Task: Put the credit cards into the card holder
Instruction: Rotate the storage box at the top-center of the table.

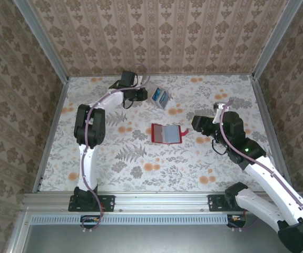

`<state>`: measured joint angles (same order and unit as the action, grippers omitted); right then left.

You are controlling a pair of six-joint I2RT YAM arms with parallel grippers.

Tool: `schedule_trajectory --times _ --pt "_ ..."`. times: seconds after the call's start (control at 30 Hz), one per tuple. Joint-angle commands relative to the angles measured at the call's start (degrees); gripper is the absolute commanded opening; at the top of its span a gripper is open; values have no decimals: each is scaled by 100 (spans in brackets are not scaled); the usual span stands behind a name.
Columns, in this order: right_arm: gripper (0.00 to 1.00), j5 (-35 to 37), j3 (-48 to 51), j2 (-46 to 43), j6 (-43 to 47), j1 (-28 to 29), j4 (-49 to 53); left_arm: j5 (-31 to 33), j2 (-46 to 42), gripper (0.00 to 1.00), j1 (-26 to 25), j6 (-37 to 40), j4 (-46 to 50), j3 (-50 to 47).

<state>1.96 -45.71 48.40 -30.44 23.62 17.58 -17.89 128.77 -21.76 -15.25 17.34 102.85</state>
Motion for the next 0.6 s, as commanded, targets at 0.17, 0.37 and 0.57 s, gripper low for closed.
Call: schedule_trajectory --times 0.17,0.37,0.57 --pt "69 -175 -410 580 71 -17 -85 44 -460 0 -100 -268 -267 -541" --pt "69 -556 -703 1259 -67 -19 -355 -337 -643 0 -208 -711 -575 -817" --pt "69 -638 -864 1609 -69 -19 -576 -921 -983 0 -213 -1647 -970 -1501"
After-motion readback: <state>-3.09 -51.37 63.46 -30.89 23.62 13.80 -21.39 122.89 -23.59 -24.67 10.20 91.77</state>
